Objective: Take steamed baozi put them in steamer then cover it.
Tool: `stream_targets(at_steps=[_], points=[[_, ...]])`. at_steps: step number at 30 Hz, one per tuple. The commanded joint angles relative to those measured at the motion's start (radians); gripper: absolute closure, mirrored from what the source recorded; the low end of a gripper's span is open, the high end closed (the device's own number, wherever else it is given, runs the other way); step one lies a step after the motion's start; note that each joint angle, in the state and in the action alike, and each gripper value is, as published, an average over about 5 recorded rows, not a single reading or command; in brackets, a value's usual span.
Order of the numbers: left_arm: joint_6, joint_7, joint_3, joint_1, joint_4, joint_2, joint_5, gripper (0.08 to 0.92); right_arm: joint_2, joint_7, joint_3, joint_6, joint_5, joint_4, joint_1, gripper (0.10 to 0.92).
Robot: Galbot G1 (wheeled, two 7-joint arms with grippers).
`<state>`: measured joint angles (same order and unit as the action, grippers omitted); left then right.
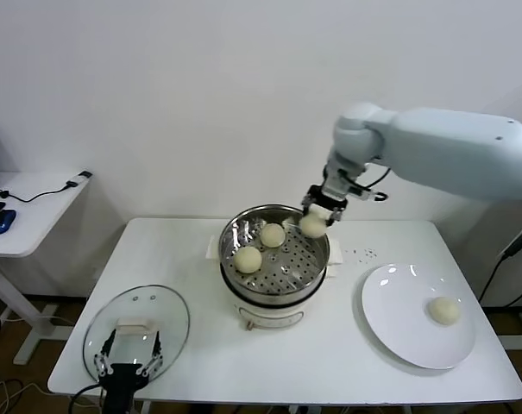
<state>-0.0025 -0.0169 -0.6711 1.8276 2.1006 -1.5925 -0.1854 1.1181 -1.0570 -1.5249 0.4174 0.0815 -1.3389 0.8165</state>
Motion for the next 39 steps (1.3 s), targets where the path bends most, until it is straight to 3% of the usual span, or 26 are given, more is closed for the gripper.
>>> stream_targets(at_steps=[1,22,25,32,39], points=[[0.002,0.000,0.000,-0.010,-0.012,-0.001,0.003,0.177,0.195,0.001,0.011,0.062,-0.043,0.010,-0.116,0.457],[-0.003,-0.002,0.001,-0.014,-0.029,-0.005,0.005,0.177,0.175,0.012,-0.019,0.080,-0.118,0.015,-0.217,0.446],[-0.002,-0.002,0.005,-0.016,-0.030,-0.006,0.001,0.177,0.176,0.010,-0.012,0.074,-0.119,0.021,-0.218,0.406],[0.001,-0.002,0.009,-0.020,-0.029,-0.006,-0.005,0.177,0.166,-0.014,0.025,0.093,-0.138,0.026,-0.192,0.228],[0.003,-0.002,0.013,-0.019,-0.019,-0.006,-0.009,0.177,0.090,-0.023,0.044,0.042,-0.041,0.035,-0.117,0.203]])
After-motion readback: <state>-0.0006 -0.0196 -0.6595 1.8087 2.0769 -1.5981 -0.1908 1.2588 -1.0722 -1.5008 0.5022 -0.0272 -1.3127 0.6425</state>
